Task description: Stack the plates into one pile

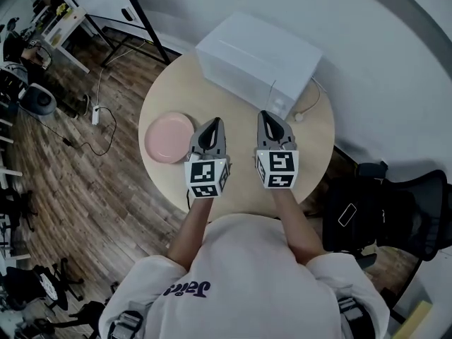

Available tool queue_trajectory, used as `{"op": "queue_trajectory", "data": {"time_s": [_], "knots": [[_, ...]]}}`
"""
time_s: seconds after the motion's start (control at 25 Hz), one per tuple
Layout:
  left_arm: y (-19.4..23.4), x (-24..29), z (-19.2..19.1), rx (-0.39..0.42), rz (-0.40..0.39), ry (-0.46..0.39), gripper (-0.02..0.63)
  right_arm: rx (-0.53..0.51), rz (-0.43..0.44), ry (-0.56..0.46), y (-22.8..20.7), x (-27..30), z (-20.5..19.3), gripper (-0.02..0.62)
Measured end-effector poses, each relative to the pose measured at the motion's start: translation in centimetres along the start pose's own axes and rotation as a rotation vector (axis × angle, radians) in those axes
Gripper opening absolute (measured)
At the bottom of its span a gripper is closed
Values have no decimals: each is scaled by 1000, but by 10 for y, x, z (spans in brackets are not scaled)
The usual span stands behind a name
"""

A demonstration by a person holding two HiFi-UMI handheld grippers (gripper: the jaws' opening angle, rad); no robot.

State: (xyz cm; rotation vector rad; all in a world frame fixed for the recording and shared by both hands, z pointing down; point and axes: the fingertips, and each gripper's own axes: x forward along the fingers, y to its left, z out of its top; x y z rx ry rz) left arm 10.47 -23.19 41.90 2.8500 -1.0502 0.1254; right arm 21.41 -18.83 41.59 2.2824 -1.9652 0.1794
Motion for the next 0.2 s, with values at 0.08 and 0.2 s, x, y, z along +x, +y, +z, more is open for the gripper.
{"op": "queue_trajectory", "data": {"time_s": [0.08, 0.2], "knots": [[-2, -1, -5, -5, -1, 11, 15, -1, 7, 4, 0, 0, -2, 15], [-4, -2, -14, -14, -2, 29, 15, -2, 15, 8, 1, 0, -5, 15]]}}
